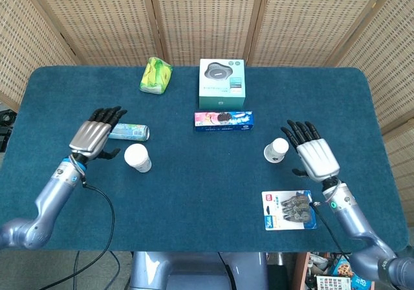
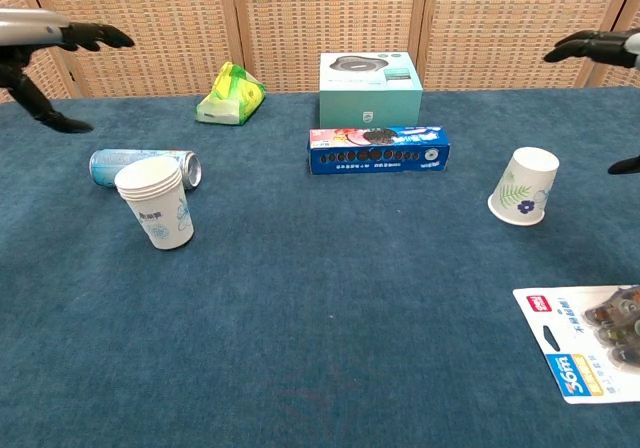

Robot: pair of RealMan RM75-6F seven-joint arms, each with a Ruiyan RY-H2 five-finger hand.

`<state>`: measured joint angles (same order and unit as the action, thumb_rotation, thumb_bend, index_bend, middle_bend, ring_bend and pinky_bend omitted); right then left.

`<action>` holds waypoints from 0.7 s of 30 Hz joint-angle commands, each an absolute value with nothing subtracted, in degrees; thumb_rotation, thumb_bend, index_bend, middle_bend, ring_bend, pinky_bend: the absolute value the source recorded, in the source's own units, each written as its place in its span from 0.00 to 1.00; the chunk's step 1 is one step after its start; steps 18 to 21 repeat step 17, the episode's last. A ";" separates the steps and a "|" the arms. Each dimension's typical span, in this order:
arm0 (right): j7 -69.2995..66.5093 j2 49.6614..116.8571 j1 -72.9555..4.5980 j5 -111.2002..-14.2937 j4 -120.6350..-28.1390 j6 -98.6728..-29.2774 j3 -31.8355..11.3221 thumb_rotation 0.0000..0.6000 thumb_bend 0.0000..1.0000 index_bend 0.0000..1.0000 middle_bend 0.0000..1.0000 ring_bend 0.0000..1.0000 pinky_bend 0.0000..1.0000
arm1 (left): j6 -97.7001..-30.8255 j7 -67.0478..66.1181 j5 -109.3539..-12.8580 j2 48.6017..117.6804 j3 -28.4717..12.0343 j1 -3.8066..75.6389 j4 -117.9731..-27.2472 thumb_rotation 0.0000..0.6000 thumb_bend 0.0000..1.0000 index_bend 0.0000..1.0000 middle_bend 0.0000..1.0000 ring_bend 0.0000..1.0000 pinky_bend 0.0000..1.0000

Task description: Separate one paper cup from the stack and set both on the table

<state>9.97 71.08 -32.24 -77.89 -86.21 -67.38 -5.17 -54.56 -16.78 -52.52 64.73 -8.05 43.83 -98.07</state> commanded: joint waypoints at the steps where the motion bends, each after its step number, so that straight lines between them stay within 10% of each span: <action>1: 5.99 68.78 -26.85 -82.25 -86.42 -74.89 -2.75 1.00 0.00 0.02 0.00 0.01 0.03 | -61.93 -15.03 -55.01 60.04 -6.34 37.85 -103.18 1.00 0.16 0.00 0.00 0.00 0.00; 12: 0.53 70.88 -13.23 -89.36 -77.23 -95.63 0.79 1.00 0.00 0.02 0.00 0.00 0.00 | -86.18 -8.80 -70.07 60.61 2.37 18.74 -103.55 1.00 0.14 0.00 0.00 0.00 0.00; 21: 1.18 72.20 -9.72 -90.56 -75.83 -100.09 1.58 1.00 0.00 0.02 0.00 0.00 0.00 | -91.20 -7.01 -74.91 61.34 4.08 14.74 -102.94 1.00 0.14 0.00 0.00 0.00 0.00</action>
